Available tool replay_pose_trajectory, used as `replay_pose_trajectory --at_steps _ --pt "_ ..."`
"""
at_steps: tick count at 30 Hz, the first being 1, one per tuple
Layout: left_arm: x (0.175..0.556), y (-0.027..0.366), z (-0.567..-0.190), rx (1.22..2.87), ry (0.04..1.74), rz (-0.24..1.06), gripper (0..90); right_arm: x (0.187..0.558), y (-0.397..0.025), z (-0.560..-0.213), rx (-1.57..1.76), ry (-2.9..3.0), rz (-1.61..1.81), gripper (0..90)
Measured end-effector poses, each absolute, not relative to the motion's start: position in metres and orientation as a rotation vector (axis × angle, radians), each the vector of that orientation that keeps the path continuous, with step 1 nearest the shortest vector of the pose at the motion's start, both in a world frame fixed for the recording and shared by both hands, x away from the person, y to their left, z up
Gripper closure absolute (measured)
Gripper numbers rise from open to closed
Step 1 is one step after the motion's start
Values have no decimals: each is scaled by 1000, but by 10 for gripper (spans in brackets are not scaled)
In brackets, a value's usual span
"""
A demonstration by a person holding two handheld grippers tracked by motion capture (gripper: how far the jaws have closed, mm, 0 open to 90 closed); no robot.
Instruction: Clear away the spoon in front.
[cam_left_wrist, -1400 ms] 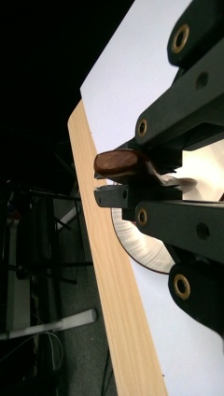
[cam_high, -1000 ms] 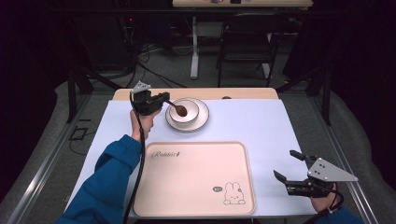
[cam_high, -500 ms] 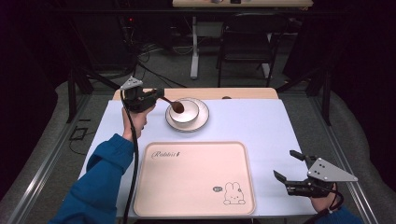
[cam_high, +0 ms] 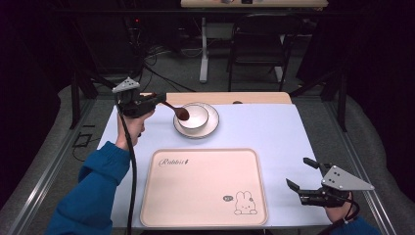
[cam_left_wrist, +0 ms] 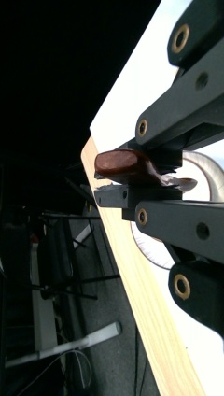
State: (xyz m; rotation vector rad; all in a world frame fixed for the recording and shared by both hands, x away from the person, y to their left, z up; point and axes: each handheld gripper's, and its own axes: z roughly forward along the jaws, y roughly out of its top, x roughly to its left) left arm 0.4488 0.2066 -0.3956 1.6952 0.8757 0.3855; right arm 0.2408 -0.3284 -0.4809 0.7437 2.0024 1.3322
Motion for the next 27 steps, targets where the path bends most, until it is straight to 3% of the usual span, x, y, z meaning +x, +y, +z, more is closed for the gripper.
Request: replay_pose_trajectory --at_steps 27 --pt "409 235 -379 1893 785 222 843 241 -328 -481 743 2006 1327 140"
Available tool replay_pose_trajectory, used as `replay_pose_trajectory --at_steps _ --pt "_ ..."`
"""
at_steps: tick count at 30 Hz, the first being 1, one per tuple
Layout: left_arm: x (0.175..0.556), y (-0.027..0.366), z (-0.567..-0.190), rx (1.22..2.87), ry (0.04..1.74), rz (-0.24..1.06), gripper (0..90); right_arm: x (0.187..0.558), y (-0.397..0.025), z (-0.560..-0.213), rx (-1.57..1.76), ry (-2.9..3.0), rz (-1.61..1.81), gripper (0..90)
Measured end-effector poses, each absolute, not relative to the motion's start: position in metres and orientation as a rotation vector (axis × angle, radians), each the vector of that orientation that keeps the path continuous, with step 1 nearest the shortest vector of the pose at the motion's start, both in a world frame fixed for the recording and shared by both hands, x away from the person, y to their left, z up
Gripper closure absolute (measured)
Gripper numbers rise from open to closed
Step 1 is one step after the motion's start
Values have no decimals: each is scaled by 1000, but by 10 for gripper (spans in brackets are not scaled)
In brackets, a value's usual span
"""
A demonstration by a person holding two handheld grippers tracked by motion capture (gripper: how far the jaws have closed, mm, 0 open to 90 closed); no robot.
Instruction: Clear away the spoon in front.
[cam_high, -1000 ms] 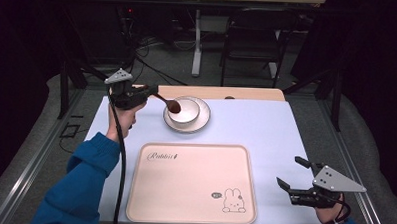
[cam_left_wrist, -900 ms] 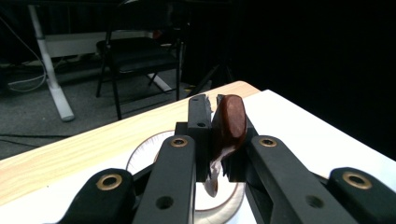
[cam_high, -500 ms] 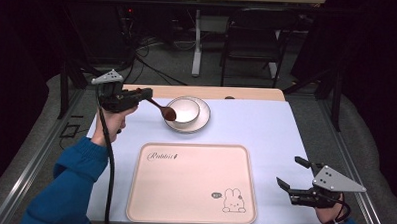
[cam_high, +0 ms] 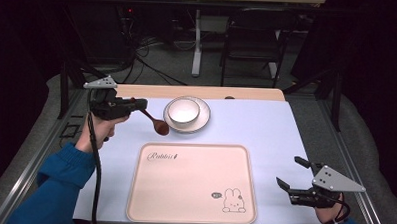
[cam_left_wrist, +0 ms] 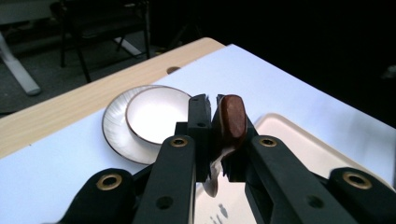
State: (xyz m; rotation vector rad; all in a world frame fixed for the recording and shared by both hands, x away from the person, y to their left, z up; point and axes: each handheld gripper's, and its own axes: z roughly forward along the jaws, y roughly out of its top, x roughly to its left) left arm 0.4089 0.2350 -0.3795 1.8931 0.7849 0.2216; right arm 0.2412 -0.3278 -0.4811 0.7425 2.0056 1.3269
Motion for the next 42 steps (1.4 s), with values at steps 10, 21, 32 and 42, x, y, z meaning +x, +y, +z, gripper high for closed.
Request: replay_pose_trajectory --at_steps 10,21,32,42 --pt "396 238 -380 1988 751 168 843 241 -328 -481 742 2007 1327 140" --pt "385 242 -384 2081 723 117 843 241 -327 -481 742 2008 1321 140" --pt "380 240 -398 2181 694 38 843 241 -327 -481 741 2009 1319 140" --pt "381 235 -418 2280 671 -79 842 241 -327 -481 742 2014 1318 141"
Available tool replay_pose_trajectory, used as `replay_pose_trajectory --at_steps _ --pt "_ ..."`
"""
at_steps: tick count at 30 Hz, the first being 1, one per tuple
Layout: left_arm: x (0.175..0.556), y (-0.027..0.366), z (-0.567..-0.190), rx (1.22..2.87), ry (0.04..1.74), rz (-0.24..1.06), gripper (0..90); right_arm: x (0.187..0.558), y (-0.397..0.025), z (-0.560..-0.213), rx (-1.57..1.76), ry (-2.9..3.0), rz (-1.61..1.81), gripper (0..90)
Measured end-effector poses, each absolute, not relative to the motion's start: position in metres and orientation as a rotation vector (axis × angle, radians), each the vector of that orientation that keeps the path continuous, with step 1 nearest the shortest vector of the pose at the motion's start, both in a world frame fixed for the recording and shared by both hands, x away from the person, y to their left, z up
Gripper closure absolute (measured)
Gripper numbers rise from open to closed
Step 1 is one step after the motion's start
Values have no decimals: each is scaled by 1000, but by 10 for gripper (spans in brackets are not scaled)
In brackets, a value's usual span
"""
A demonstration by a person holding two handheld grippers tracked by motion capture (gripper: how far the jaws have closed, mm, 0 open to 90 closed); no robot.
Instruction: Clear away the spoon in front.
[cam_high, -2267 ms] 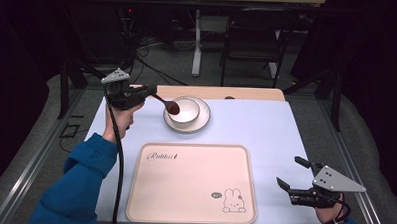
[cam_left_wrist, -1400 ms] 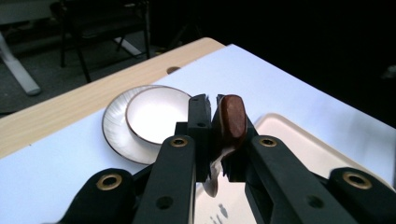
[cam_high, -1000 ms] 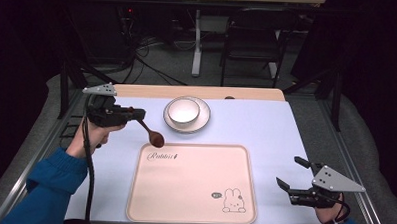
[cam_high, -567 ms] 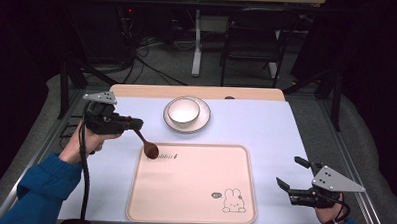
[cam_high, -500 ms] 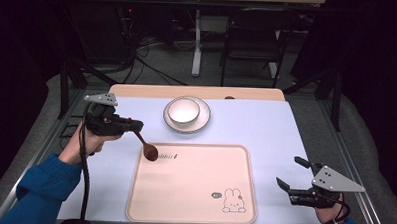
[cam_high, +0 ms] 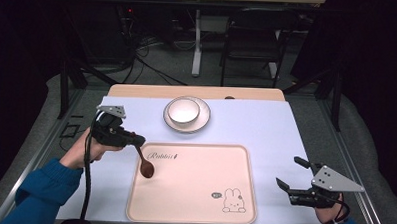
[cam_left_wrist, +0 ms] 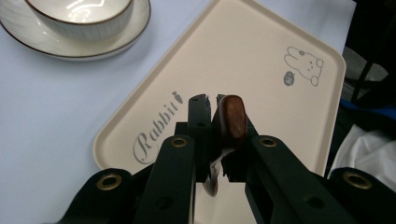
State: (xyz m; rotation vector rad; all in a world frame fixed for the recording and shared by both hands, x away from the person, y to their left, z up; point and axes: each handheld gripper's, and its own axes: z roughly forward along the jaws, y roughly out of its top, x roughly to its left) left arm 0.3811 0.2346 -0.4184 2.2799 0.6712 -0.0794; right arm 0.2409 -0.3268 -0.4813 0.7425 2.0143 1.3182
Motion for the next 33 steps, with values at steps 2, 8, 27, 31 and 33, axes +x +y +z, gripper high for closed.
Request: replay_pose_trajectory --at_steps 2,8,27,31,33 --pt "381 233 -421 2303 664 -99 842 241 -327 -481 743 2014 1318 141" --pt "382 229 -431 2366 638 -160 842 241 -327 -481 739 2015 1312 141" --pt "386 226 -450 2254 713 25 795 241 -327 -481 740 2019 1310 140" --pt "384 222 -455 2231 714 90 783 241 -327 -481 740 2019 1310 141" --pt "383 221 -457 2222 713 113 779 241 -327 -481 741 2020 1311 140"
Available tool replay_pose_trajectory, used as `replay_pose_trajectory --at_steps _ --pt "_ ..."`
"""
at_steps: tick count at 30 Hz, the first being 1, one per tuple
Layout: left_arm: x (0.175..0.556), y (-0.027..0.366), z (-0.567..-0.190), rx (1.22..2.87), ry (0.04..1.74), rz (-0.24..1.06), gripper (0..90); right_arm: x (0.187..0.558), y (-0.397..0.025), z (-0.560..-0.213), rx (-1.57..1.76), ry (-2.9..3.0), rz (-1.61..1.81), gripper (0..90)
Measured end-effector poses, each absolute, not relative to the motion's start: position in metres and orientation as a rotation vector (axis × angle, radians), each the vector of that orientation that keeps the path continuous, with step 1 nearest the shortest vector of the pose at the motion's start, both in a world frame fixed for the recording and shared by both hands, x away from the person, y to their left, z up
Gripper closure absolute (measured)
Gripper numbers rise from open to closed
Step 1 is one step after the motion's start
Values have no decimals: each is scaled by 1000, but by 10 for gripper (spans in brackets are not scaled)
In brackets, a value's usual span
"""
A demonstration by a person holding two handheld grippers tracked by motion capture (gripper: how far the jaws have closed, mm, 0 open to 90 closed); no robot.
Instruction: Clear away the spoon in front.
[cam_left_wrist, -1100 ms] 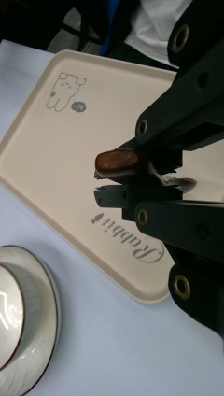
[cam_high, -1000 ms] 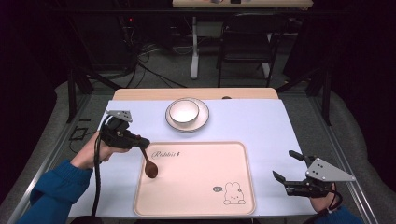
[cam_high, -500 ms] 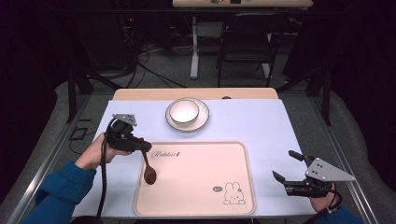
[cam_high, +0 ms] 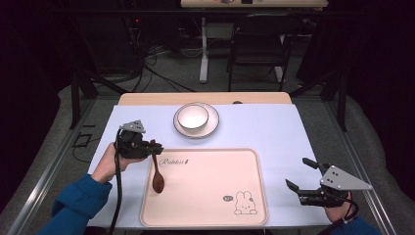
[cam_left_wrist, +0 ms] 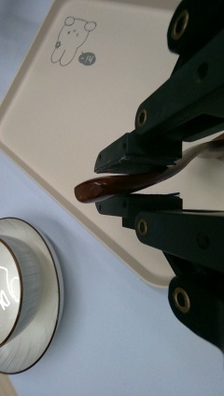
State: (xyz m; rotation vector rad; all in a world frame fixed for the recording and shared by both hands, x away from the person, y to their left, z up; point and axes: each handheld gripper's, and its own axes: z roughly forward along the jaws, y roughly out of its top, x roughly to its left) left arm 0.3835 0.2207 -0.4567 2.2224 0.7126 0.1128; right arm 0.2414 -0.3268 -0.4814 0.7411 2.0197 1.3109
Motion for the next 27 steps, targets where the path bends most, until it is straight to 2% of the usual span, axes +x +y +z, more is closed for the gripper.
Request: replay_pose_trajectory --at_steps 6,23,27 --pt "384 221 -463 2181 726 126 777 241 -327 -482 744 2021 1312 141" --pt "391 233 -496 2083 835 14 749 242 -327 -482 745 2024 1308 141" --pt "392 233 -503 2086 852 20 737 242 -327 -482 744 2026 1309 141"
